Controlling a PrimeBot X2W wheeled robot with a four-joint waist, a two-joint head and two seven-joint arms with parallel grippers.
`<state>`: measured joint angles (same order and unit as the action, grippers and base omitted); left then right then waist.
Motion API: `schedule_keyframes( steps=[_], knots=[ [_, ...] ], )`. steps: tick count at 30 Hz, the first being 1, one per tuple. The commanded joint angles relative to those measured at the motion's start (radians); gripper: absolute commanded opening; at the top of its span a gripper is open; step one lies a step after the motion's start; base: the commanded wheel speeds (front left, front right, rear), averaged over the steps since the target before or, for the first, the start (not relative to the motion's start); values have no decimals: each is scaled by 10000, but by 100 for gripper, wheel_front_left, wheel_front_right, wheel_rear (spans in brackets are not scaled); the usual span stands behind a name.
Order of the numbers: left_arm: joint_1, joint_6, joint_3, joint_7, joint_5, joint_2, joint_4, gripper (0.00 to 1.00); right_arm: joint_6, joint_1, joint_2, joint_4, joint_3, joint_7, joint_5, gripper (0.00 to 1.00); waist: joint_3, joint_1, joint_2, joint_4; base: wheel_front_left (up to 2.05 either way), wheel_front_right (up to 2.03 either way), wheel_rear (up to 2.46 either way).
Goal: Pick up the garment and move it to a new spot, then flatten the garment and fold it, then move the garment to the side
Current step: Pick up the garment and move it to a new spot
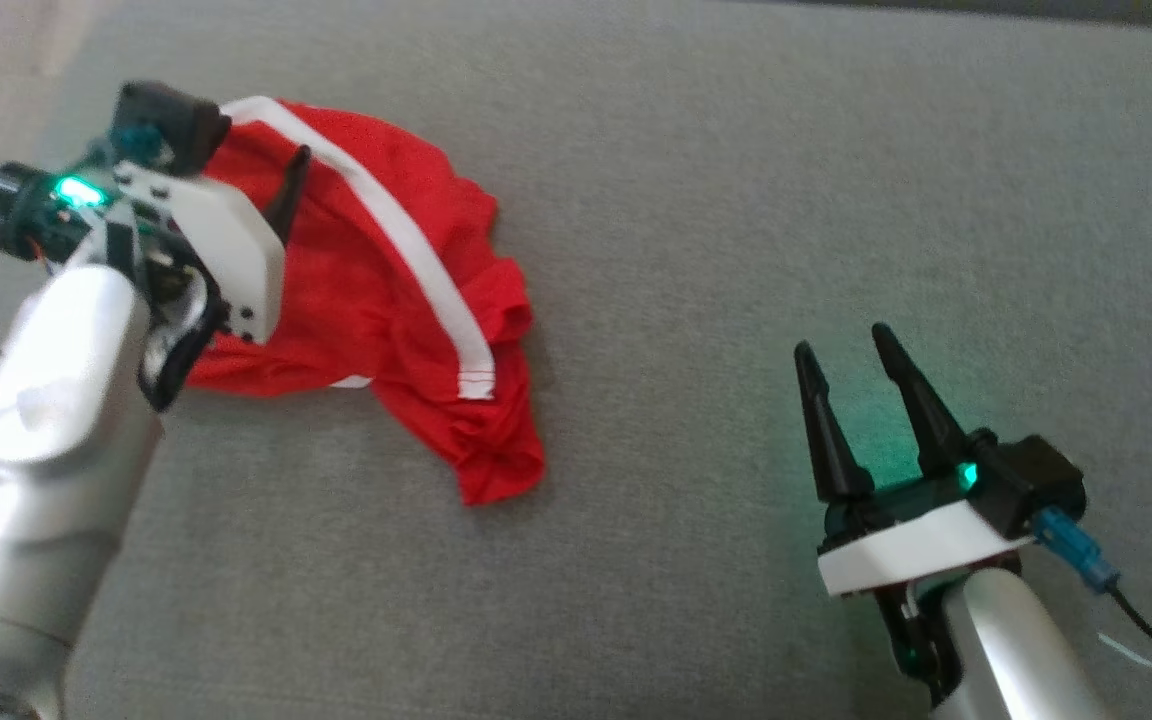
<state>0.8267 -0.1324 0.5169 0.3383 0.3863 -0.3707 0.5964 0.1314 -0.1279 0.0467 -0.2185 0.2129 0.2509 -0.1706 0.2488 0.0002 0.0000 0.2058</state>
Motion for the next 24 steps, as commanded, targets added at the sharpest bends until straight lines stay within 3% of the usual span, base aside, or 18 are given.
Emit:
schedule_keyframes(
  steps=[1,5,11,12,13,14,18,24],
  knots=[
    [777,21,-123,438,404,-711,-75,100,-7,-374,35,389,261,109,-88,100,575,-2,0,-549,0,0,0],
    [1303,20,330,973,954,-1210,392,100,-7,-571,35,414,277,109,-123,100,896,-2,0,-884,0,0,0],
    [1537,19,814,1430,1583,-1506,1092,100,-7,-722,35,457,266,109,-236,100,1080,-2,0,-1186,0,0,0],
    [1546,19,933,1502,1707,-1539,1149,76,-7,-733,35,449,265,109,-247,100,1079,-2,0,-1211,0,0,0],
    [1560,19,1069,1541,1819,-1576,1166,24,-7,-742,35,436,262,109,-255,100,1069,-2,0,-1232,0,0,0],
    [1573,19,1173,1527,1913,-1611,1173,0,-7,-751,35,419,257,109,-263,100,1045,-2,0,-1246,0,0,0],
    [1609,18,1416,1264,2142,-1692,1129,0,-7,-775,35,370,240,109,-286,100,899,-2,0,-1272,0,0,0],
    [1885,18,1582,-239,2313,-1625,709,0,-7,-672,35,254,201,109,-380,100,302,-2,0,-1253,0,0,0]
  ],
)
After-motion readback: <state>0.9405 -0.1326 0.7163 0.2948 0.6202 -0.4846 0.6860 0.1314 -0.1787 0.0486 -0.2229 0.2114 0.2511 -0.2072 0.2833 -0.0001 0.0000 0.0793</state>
